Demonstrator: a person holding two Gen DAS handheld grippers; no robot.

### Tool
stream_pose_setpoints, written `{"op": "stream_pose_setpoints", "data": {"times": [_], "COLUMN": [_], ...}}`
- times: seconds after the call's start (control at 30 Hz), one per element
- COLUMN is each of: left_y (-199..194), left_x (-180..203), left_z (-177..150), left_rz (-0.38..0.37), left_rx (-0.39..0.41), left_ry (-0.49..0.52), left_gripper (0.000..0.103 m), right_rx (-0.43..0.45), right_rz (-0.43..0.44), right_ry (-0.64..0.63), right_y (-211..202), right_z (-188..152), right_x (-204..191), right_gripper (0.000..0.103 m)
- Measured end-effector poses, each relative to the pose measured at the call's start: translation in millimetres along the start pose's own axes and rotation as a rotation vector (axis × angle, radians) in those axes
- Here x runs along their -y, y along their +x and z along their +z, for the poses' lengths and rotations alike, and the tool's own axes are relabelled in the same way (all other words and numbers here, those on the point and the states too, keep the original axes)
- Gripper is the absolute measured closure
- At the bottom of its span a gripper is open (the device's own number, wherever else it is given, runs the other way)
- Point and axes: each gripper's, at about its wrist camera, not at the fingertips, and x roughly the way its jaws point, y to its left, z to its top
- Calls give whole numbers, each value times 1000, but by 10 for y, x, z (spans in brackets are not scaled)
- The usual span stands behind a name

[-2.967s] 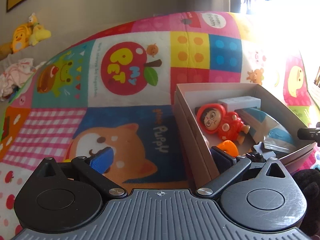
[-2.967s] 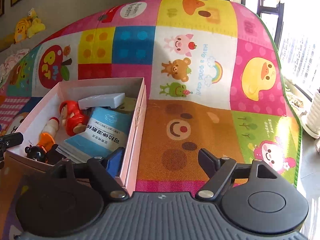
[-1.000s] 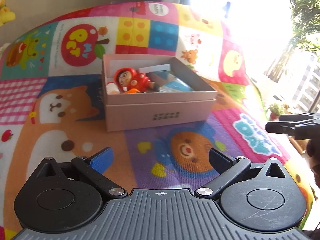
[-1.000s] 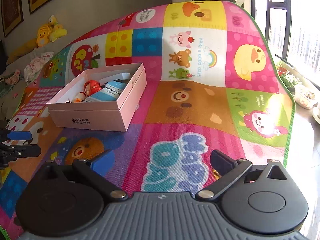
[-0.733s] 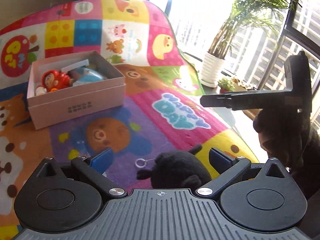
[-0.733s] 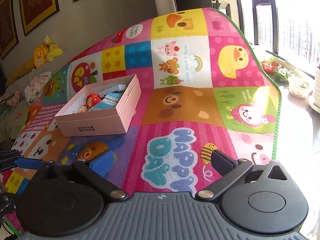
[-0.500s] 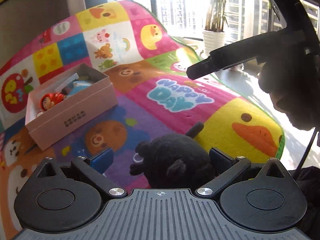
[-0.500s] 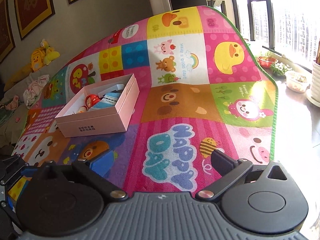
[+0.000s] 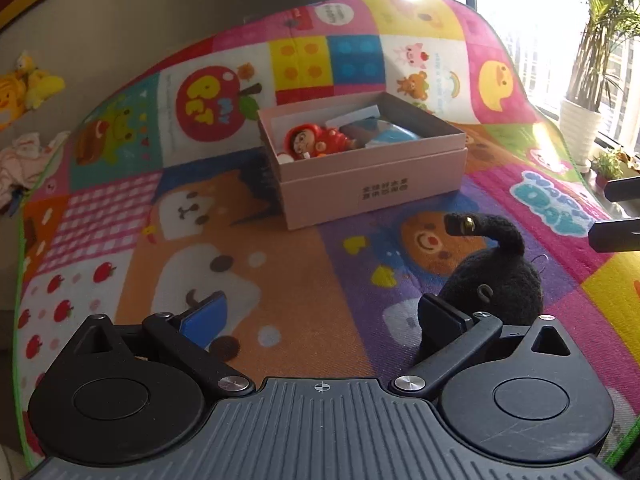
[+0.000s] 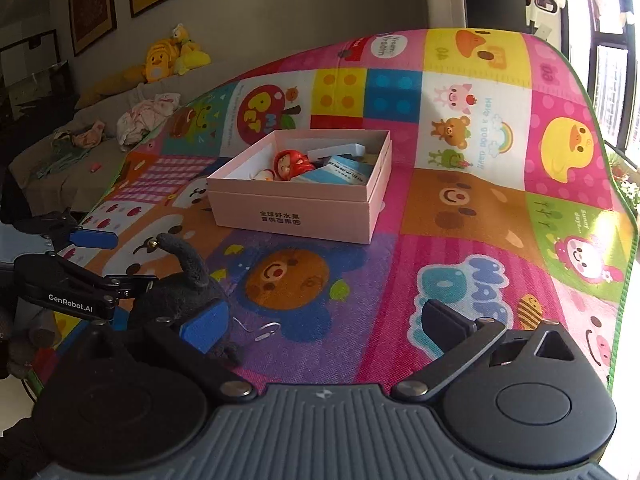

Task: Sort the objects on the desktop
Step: 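Grasp the black plush toy on the mat with the right tool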

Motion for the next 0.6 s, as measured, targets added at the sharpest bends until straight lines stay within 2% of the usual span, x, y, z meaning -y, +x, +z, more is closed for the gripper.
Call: {"op": "stream_pose_setpoints", "data": {"times": [0.17, 0.23, 0.43, 0.47, 0.5, 0.6], "left_y": [43, 63, 83, 80, 81, 81], "left_x": [-37, -75, -112, -114, -114, -117], "left_z": [-124, -133, -156, -158, -157, -156], "left_rz": [-7, 4, 22, 22, 22, 21], "left_rx": [-20, -27, -53, -54, -53, -51], "left_ry": [-27, -53, -63, -63, -65, -70], "left_gripper": [0, 0, 0, 0, 0, 0], "right_rx": [-83, -114, -158, -157, -162, -162], "right_rz": [144, 177, 163, 158, 157, 143], "right_ry": [-142, -195, -272, -274, -283, -298], "right_y": [261, 368, 620, 627, 631, 591], "right_z": [29, 7, -72, -75, -74, -64], "right_x": [-453, -614, -901, -912, -922, -939], "right_gripper": [0, 0, 1, 4, 12, 15]}}
